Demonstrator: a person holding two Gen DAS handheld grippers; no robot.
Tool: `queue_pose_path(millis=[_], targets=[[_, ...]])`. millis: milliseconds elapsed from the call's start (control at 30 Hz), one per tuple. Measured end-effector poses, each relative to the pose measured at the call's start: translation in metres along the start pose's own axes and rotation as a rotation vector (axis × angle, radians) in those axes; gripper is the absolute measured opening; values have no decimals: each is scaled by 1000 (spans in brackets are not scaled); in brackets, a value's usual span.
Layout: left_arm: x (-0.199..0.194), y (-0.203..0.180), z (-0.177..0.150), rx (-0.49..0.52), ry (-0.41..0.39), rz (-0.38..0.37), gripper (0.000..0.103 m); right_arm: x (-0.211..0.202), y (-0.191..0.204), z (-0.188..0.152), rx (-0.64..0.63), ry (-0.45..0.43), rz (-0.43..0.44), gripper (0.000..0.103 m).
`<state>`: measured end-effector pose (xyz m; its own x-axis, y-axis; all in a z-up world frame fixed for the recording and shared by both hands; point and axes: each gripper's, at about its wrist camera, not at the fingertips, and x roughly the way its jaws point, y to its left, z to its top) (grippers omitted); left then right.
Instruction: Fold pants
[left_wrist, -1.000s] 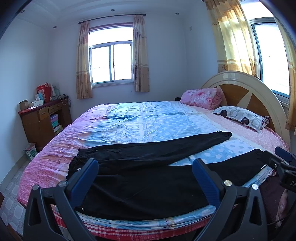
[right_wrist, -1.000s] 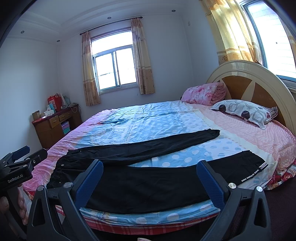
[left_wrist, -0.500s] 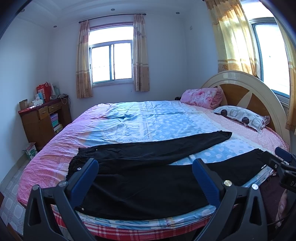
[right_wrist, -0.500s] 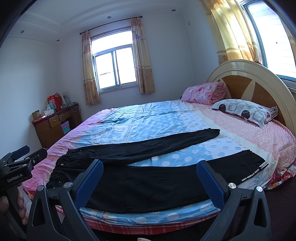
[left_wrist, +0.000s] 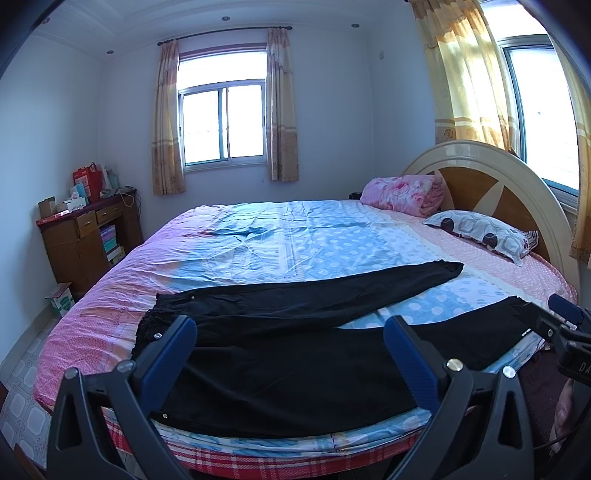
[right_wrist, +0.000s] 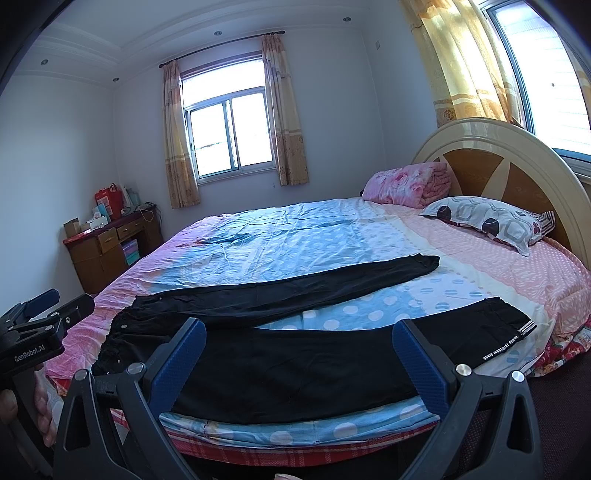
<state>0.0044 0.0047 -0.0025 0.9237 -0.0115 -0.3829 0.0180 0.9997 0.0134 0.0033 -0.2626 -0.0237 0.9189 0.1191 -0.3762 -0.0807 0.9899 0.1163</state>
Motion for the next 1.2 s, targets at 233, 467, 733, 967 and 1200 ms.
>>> queue_pose_path(millis=[233,467,733,967,1200], targets=[[0,2,0,-1,2,3,103,0,0,0,0,0,-1,102],[0,3,0,-2,1,2,103,0,0,0,1,1,0,102],[0,2,0,-1,1,3,103,0,0,0,0,3,-1,102],[6,7,-5,-2,14,5,103,4,0,-4,-7,11,-5,102],[25,5,-13,7,55,5,103,17,1,-12,-26,38,-16,102]])
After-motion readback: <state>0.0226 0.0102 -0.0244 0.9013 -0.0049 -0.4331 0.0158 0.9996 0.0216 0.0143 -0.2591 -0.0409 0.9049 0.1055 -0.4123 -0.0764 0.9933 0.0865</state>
